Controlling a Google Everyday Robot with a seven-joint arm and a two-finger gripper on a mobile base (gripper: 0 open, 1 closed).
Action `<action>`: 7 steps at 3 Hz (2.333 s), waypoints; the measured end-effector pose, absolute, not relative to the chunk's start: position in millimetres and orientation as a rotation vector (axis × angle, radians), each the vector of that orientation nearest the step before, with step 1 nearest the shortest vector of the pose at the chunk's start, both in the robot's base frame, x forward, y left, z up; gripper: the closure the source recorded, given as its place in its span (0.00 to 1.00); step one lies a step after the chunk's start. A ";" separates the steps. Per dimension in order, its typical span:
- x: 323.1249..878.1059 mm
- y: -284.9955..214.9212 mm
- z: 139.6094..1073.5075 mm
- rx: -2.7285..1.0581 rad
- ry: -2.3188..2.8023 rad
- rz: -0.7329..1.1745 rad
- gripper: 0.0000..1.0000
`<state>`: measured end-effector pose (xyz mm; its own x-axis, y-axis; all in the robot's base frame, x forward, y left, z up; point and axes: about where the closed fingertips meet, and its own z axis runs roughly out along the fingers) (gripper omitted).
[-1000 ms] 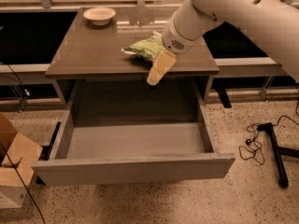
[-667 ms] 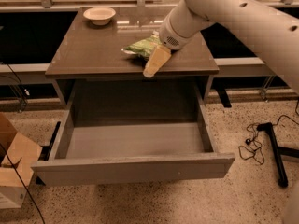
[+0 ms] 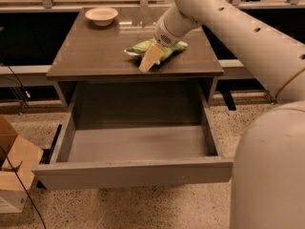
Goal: Place green jalapeno chip bag into top drawer
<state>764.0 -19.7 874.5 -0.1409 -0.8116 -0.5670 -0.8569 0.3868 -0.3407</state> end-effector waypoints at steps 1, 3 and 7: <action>782.7 -20.9 856.4 -1.410 2.003 0.104 0.15; 778.2 -43.3 850.0 -1.372 2.069 0.056 0.61; 550.1 -32.2 857.4 -1.537 2.058 0.508 0.97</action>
Offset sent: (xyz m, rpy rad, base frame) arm 0.0254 -0.0266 -0.0277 -0.0259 0.0671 -0.1036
